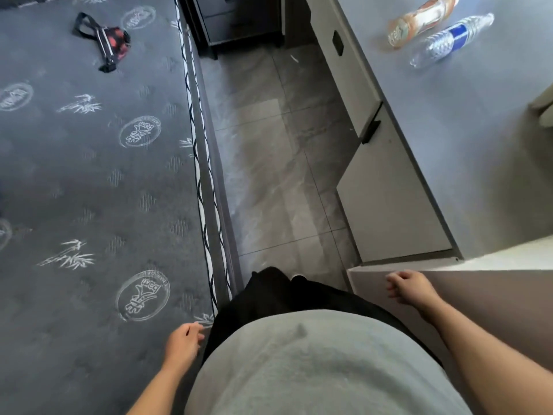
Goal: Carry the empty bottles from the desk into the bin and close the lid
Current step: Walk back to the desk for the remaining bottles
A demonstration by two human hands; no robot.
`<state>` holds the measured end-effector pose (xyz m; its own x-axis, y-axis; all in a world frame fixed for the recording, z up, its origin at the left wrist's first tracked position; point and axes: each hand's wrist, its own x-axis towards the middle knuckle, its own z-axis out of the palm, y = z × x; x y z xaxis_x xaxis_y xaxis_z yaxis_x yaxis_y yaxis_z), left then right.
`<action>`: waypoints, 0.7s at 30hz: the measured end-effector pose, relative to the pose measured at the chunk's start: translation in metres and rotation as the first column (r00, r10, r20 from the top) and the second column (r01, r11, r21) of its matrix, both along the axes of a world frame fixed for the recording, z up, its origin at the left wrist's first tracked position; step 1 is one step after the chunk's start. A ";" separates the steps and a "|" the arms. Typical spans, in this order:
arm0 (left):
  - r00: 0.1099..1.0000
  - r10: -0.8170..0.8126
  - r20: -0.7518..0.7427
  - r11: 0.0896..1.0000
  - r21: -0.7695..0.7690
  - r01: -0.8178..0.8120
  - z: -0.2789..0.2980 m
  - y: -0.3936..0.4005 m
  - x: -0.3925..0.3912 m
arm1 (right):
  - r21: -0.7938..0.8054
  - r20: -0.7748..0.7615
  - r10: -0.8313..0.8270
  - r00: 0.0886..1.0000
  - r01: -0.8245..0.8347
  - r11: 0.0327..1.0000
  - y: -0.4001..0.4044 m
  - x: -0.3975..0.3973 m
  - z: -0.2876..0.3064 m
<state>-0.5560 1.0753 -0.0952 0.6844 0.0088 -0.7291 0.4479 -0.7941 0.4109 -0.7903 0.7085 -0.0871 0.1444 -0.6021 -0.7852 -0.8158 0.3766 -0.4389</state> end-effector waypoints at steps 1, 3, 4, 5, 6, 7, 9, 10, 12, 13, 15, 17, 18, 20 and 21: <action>1.000 0.009 -0.001 1.000 0.003 -0.009 0.000 -0.002 0.009 | 0.008 0.011 -0.003 1.000 0.003 1.000 -0.007 0.012 0.000; 1.000 0.012 -0.006 1.000 -0.001 -0.012 -0.004 -0.009 0.030 | 0.021 0.023 -0.011 1.000 0.011 1.000 -0.018 0.032 -0.001; 1.000 0.006 -0.013 1.000 0.002 -0.006 -0.006 -0.015 0.042 | 0.027 0.023 -0.024 0.999 0.024 0.999 -0.024 0.040 -0.003; 1.000 -0.006 -0.019 1.000 0.007 0.007 -0.008 -0.022 0.056 | 0.029 0.018 -0.041 0.999 0.041 0.999 -0.028 0.047 -0.004; 1.000 -0.022 -0.020 1.000 0.014 0.022 -0.010 -0.029 0.069 | 0.032 0.009 -0.062 0.998 0.062 0.998 -0.031 0.052 -0.005; 0.999 -0.049 -0.016 0.999 0.019 0.049 -0.011 -0.038 0.083 | 0.035 -0.006 -0.077 0.997 0.077 0.996 -0.032 0.055 -0.007; 0.995 -0.104 0.005 0.994 0.019 0.104 -0.012 -0.060 0.112 | 0.050 -0.027 -0.116 0.993 0.117 0.992 -0.032 0.058 -0.011; 0.991 -0.135 0.018 0.991 0.020 0.134 -0.011 -0.074 0.130 | 0.058 -0.047 -0.139 0.989 0.141 0.988 -0.032 0.061 -0.012; 0.987 -0.163 0.013 0.987 -0.001 0.163 -0.007 -0.099 0.156 | 0.085 -0.080 -0.180 0.980 0.187 0.979 -0.026 0.062 -0.009; 0.986 -0.168 0.002 0.986 -0.016 0.168 -0.005 -0.114 0.172 | 0.094 -0.096 -0.202 0.975 0.211 0.973 -0.024 0.065 -0.006; 0.979 -0.201 -0.019 0.978 -0.055 0.200 0.003 -0.145 0.205 | 0.084 -0.147 -0.239 0.960 0.253 0.964 -0.017 0.075 0.001; 0.966 -0.258 -0.005 0.963 -0.089 0.256 0.009 -0.181 0.239 | 0.052 -0.182 -0.230 0.956 0.243 0.969 -0.011 0.085 0.007; 0.960 -0.279 0.008 0.955 -0.099 0.278 0.011 -0.198 0.254 | 0.036 -0.204 -0.229 0.952 0.241 0.970 -0.010 0.089 0.008; 0.944 -0.328 0.025 0.940 -0.094 0.329 0.011 -0.229 0.277 | 0.044 -0.249 -0.230 0.941 0.248 0.968 -0.010 0.098 0.014; 0.933 -0.359 0.029 0.929 -0.087 0.360 0.010 -0.244 0.287 | 0.052 -0.257 -0.233 0.938 0.254 0.966 -0.012 0.102 0.015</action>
<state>-0.2694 0.8317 -0.0853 0.6387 -0.3044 -0.7067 0.1338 -0.8605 0.4915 -0.6879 0.6966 -0.0719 -0.2031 -0.5253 -0.8263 -0.7733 0.6037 -0.1937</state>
